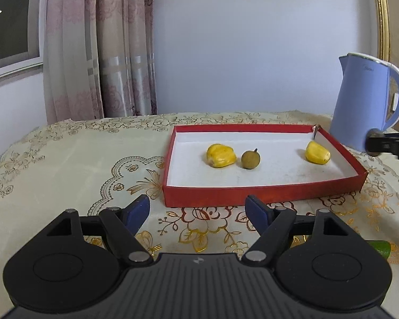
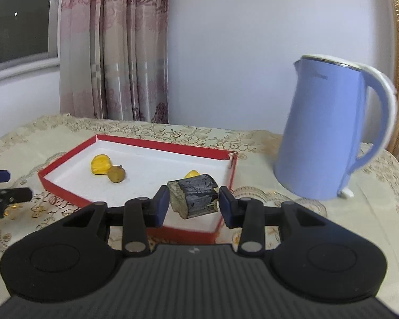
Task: Organize fruits
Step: 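Lower the eggplant slice into the tray beside the pepper and open the right tool, then reach the left tool to the green cucumber piece and grasp it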
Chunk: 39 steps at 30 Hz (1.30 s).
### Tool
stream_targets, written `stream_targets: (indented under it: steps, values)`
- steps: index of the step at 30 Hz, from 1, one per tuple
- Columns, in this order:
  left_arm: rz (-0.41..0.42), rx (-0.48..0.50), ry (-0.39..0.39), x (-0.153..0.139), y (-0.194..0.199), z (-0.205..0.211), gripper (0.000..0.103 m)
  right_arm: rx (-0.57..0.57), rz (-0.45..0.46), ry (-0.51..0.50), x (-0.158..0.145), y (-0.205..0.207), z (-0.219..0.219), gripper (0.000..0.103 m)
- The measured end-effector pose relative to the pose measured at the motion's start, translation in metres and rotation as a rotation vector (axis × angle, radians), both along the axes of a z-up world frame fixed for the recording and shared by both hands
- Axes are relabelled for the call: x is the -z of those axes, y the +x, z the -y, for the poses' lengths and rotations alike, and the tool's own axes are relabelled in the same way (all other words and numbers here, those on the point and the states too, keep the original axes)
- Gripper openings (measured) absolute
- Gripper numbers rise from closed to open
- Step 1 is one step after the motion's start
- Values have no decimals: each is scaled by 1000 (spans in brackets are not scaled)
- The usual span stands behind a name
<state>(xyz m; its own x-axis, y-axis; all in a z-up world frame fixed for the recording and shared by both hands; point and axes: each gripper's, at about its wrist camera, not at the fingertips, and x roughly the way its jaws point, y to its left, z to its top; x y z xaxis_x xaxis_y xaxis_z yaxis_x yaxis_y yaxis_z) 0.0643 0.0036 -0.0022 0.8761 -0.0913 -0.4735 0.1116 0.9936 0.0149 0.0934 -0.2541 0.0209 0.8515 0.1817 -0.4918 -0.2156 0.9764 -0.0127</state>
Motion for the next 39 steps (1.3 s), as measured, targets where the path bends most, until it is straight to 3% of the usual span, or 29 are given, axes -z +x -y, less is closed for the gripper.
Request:
stream_targets:
  steps: [7,19,21,23,28,32,36,39]
  values:
    - [22,-24,67,4,-1,3,79,-55,-90,-7,15,56,-29,38]
    - [0,-68,37,4,5,-9,79,-39,-189,-125,42,103,-60,39]
    - [-2,-70,32,4,5,-9,79,-35,-178,-148,43,102,-62,63]
    - [-3,-68,28,3,5,-10,79,-27,-156,-158,40,98,-63,65]
    - [-8,-25,25,3,3,-8,79,-6,-57,-148,9,57,-57,65]
    - [12,69,75,3,-6,4,79,-2,48,-140,-14,-4,-48,78]
    - [45,172,161,5,-15,19,79,58,136,-123,-12,-60,-41,82]
    - [62,244,194,7,-21,24,79,86,145,-60,1,-76,-35,83]
